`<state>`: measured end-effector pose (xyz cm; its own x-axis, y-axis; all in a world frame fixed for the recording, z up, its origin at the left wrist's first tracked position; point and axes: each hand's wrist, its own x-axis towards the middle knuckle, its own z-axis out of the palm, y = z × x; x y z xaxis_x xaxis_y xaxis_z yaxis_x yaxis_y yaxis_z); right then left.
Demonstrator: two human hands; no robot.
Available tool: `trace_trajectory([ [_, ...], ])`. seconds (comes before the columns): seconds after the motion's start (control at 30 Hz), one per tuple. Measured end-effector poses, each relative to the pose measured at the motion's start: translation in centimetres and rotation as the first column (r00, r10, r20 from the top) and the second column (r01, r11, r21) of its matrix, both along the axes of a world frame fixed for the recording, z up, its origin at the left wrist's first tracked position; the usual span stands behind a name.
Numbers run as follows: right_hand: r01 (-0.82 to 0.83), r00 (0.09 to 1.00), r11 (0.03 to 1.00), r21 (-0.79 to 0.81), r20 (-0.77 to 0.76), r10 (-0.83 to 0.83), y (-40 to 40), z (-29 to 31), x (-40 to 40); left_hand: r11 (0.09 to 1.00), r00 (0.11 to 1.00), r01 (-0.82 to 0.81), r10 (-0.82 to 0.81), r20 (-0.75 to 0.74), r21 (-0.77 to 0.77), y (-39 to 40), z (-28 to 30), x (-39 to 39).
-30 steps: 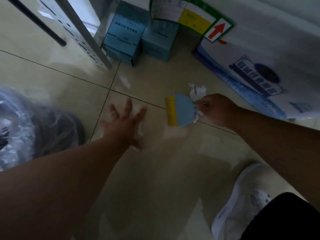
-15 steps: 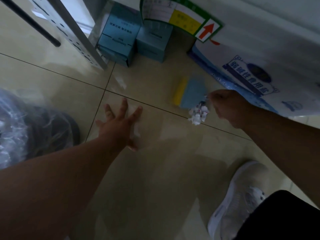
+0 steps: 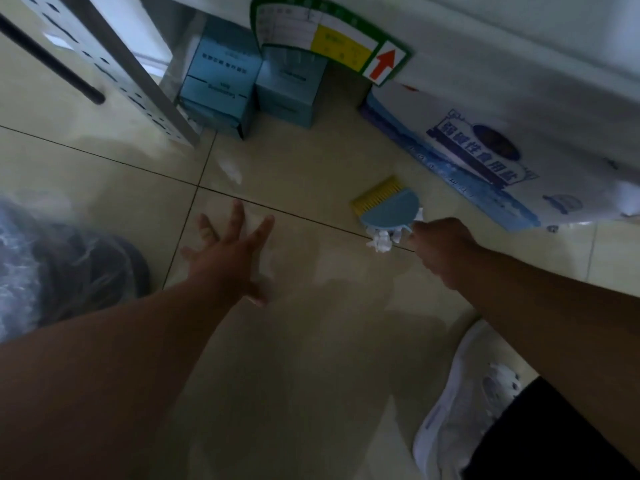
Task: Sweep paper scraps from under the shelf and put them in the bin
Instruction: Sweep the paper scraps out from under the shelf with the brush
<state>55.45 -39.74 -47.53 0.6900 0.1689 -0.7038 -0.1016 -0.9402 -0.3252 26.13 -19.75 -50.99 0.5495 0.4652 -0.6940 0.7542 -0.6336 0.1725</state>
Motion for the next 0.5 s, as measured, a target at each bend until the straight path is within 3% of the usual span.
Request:
trace_trajectory([
  [0.23,-0.082,0.997,0.996,-0.035,-0.018,0.082,-3.8,1.8,1.2,1.0,1.0,-0.026,0.026,0.017,-0.01,-0.1,0.3,0.1],
  [0.37,-0.236,0.971,0.967,0.094,-0.003,0.238,-2.9,2.1,-0.3,0.999,0.999,-0.041,0.041,-0.006,0.0,-0.3,0.6,0.3],
  [0.47,-0.387,0.919,0.893,0.229,0.019,0.393,-2.0,2.5,-1.7,0.998,0.999,-0.044,0.044,-0.003,0.036,-1.1,0.9,0.6],
  [0.5,-0.386,0.908,0.879,0.28,-0.055,0.416,-1.4,3.1,-2.2,0.998,0.999,-0.042,0.042,-0.003,0.05,-1.5,1.0,0.7],
])
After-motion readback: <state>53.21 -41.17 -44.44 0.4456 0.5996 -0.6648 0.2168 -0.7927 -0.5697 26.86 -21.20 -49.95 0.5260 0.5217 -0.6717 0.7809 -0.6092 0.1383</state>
